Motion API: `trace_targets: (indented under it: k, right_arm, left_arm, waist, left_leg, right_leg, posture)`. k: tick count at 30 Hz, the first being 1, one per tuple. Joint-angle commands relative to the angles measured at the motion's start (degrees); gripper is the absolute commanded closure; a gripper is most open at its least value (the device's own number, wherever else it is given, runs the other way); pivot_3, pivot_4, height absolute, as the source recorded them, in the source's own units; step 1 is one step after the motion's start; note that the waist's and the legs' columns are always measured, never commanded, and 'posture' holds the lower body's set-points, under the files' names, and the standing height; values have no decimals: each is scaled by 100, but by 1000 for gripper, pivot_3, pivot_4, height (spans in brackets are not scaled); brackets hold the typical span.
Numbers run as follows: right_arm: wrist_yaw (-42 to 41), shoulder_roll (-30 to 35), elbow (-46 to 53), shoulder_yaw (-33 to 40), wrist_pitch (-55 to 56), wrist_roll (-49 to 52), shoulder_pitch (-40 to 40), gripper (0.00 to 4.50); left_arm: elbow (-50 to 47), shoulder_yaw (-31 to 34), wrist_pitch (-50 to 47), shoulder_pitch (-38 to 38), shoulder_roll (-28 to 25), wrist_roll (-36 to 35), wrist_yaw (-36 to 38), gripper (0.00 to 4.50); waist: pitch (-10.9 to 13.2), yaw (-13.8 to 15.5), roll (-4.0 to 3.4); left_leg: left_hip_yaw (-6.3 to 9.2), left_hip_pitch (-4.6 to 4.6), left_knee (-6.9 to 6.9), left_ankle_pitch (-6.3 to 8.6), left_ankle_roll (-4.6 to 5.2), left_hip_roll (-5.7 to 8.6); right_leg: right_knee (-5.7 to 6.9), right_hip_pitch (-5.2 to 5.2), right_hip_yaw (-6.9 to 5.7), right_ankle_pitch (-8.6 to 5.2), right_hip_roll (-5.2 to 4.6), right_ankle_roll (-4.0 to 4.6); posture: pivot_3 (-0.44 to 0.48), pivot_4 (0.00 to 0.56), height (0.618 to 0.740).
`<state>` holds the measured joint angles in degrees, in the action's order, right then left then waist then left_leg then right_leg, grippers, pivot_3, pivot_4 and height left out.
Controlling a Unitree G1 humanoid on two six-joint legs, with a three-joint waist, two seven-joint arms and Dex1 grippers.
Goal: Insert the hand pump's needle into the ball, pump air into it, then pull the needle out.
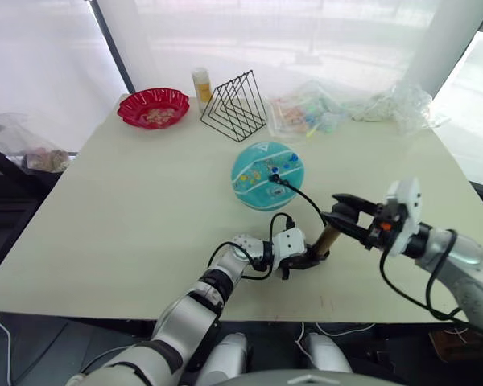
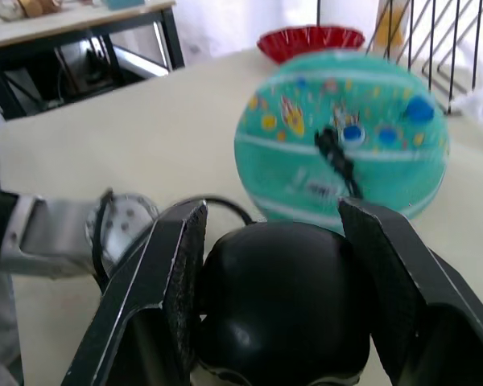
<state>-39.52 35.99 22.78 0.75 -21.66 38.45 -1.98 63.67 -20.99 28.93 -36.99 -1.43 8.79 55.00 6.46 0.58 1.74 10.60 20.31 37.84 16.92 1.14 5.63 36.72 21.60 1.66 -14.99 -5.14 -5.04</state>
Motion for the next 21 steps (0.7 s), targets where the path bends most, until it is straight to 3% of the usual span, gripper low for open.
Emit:
trace_targets:
  k: [1, 8, 21]
  right_arm:
    - [94, 11, -349, 99, -80, -331, 111, 2397]
    - [-28, 913, 417, 1297, -986, 1052, -1005, 2397]
    - [304, 2303, -69, 2742, -2525, 3161, -2708, 2397]
  left_arm:
    - [503, -331, -298, 345, -225, 469, 214, 3387]
    - [490, -332, -292, 370, -244, 472, 239, 3387]
    - [469, -329, -306, 370, -231, 483, 259, 3387]
  waist:
    - [0, 0, -1]
    - [62, 14, -70]
    - [105, 31, -78]
  left_leg:
    - [0, -1, 0, 0, 0, 0]
    - [0, 4, -3, 0, 0, 4]
    - [4, 52, -1, -1, 1, 11]
  right_leg:
    - [0, 0, 0, 0, 0, 0]
    - [0, 6, 6, 1, -5, 1]
    - [-1, 39, -5, 4, -28, 2]
  posture:
    - [0, 150, 740]
    - [0, 150, 740]
    - [0, 150, 740]
